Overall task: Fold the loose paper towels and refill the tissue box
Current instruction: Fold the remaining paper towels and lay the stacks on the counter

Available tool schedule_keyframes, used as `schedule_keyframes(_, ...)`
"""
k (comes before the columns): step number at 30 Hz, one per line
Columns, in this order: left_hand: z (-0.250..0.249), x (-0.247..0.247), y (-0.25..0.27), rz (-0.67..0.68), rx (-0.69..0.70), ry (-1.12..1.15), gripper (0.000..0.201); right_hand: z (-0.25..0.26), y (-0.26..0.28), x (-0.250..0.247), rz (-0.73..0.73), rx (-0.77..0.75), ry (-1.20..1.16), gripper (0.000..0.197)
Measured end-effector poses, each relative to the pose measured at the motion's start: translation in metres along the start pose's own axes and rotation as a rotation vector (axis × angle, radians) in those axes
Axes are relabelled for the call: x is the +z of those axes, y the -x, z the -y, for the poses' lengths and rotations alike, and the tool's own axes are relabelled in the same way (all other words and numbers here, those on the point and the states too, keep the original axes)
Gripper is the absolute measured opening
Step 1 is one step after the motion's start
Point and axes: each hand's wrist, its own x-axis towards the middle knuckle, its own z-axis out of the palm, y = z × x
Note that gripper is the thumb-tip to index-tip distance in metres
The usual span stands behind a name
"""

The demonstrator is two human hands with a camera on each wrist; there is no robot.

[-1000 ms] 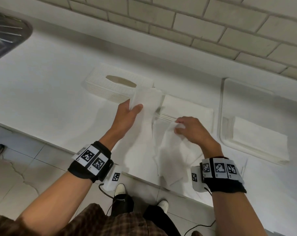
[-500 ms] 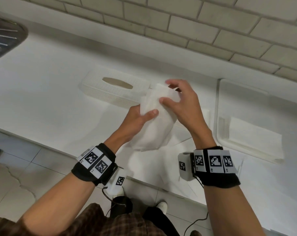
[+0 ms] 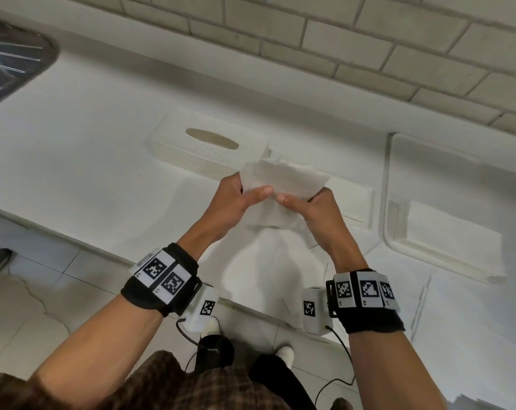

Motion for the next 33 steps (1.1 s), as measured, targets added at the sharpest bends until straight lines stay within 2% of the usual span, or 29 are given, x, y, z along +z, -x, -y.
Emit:
schedule_keyframes(5,0.019,0.001,0.002,0.004,-0.08,-0.017,0.034,-0.015,0.003,0.008,0.005,0.05,0.018,0.034)
schedule_keyframes(8,0.015,0.004,0.006,-0.024,-0.032,-0.005,0.031,-0.011,0.005,0.012,-0.041,0.019,-0.017,0.029)
schedule_keyframes(12,0.008,0.004,0.007,-0.044,0.056,0.032,0.029,-0.008,0.006,0.011,-0.024,-0.028,-0.022,0.028)
schedule_keyframes(15,0.02,0.002,0.009,-0.022,-0.007,-0.005,0.039,-0.018,0.008,0.015,-0.051,0.026,0.019,0.026)
schedule_keyframes(17,0.026,0.001,0.01,-0.029,-0.032,-0.029,0.036,-0.02,0.01,0.016,-0.049,0.034,0.009,0.022)
schedule_keyframes(20,0.022,-0.001,0.008,-0.049,0.02,-0.012,0.029,-0.015,0.011,0.014,-0.031,-0.012,-0.014,0.023)
schedule_keyframes(23,0.022,-0.001,0.007,-0.022,0.014,-0.021,0.034,-0.016,0.011,0.015,-0.025,-0.013,-0.004,0.024)
schedule_keyframes(26,0.021,-0.001,0.007,-0.034,0.01,-0.115,0.03,-0.013,0.013,0.015,-0.045,-0.012,0.013,0.024)
schedule_keyframes(29,0.009,-0.009,0.0,-0.059,0.055,-0.313,0.03,0.005,0.011,0.001,-0.066,-0.106,0.017,0.018)
schedule_keyframes(31,0.0,-0.013,-0.004,-0.043,0.072,-0.421,0.023,0.02,0.008,-0.01,0.004,-0.157,0.07,0.017)
schedule_keyframes(33,-0.006,-0.01,-0.006,0.008,0.076,-0.528,0.013,0.026,0.004,-0.014,0.114,-0.128,0.218,0.017)
